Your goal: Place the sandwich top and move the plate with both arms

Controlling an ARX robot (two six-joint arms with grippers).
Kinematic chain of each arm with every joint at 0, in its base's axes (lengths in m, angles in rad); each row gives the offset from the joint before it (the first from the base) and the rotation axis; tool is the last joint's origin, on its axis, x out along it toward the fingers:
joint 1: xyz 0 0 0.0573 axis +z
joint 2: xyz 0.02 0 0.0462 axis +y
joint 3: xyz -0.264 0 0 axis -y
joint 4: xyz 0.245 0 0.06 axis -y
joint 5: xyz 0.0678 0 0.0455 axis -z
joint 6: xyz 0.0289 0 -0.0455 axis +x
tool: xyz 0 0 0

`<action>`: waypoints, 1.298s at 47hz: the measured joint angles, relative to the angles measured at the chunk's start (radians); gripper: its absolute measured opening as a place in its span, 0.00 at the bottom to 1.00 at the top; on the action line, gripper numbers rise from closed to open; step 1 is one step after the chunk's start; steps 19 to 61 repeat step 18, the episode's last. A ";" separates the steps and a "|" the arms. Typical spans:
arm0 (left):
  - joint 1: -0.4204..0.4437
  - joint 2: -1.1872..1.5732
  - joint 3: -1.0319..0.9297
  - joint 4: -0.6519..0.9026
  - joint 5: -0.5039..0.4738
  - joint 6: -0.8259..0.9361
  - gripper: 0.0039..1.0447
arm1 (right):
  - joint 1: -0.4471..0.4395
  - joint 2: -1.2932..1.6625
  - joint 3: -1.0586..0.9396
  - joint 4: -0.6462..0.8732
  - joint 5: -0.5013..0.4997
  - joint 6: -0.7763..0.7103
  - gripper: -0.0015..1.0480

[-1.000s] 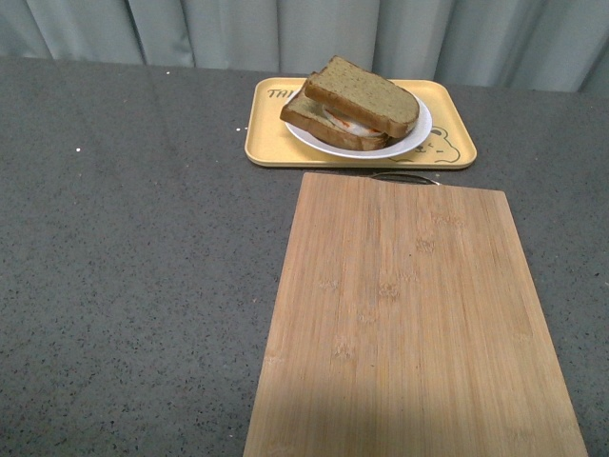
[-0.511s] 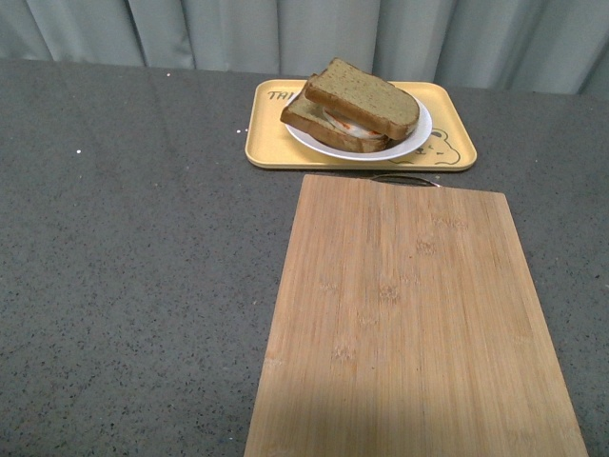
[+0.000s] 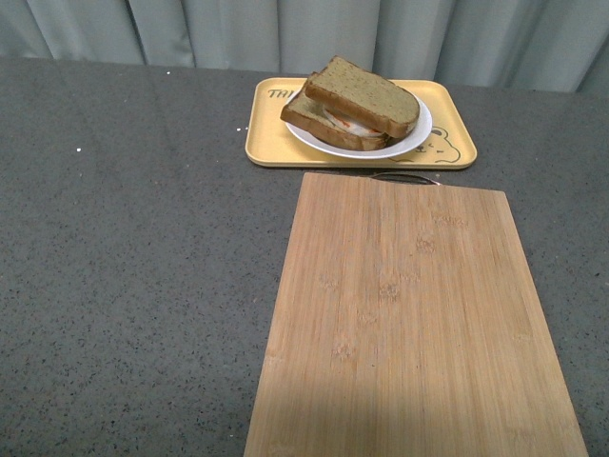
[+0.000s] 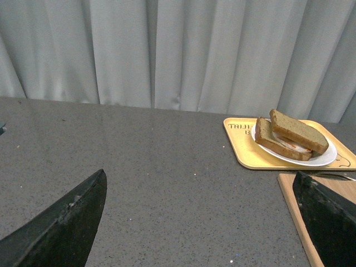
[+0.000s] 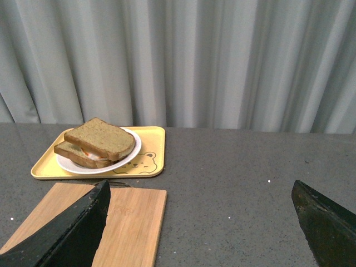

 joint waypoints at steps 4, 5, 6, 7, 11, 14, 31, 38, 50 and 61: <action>0.000 0.000 0.000 0.000 0.000 0.000 0.94 | 0.000 0.000 0.000 0.000 0.000 0.000 0.91; 0.000 0.000 0.000 0.000 0.000 0.000 0.94 | 0.000 0.000 0.000 0.000 0.000 0.000 0.91; 0.000 0.000 0.000 0.000 0.000 0.000 0.94 | 0.000 0.000 0.000 0.000 0.000 0.000 0.91; 0.000 0.000 0.000 0.000 0.000 0.000 0.94 | 0.000 0.000 0.000 0.000 0.000 0.000 0.91; 0.000 0.000 0.000 0.000 0.000 0.000 0.94 | 0.000 0.000 0.000 0.000 0.000 0.000 0.91; 0.000 0.000 0.000 0.000 0.000 0.000 0.94 | 0.000 0.000 0.000 0.000 0.000 0.000 0.91; 0.000 0.000 0.000 0.000 0.000 0.000 0.94 | 0.000 0.000 0.000 0.000 0.000 0.000 0.91; 0.000 0.000 0.000 0.000 0.000 0.000 0.94 | 0.000 0.000 0.000 0.000 0.000 0.000 0.91; 0.000 0.000 0.000 0.000 0.000 0.000 0.94 | 0.000 0.000 0.000 0.000 0.000 0.000 0.91; 0.000 0.000 0.000 0.000 0.000 0.000 0.94 | 0.000 0.000 0.000 0.000 0.000 0.000 0.91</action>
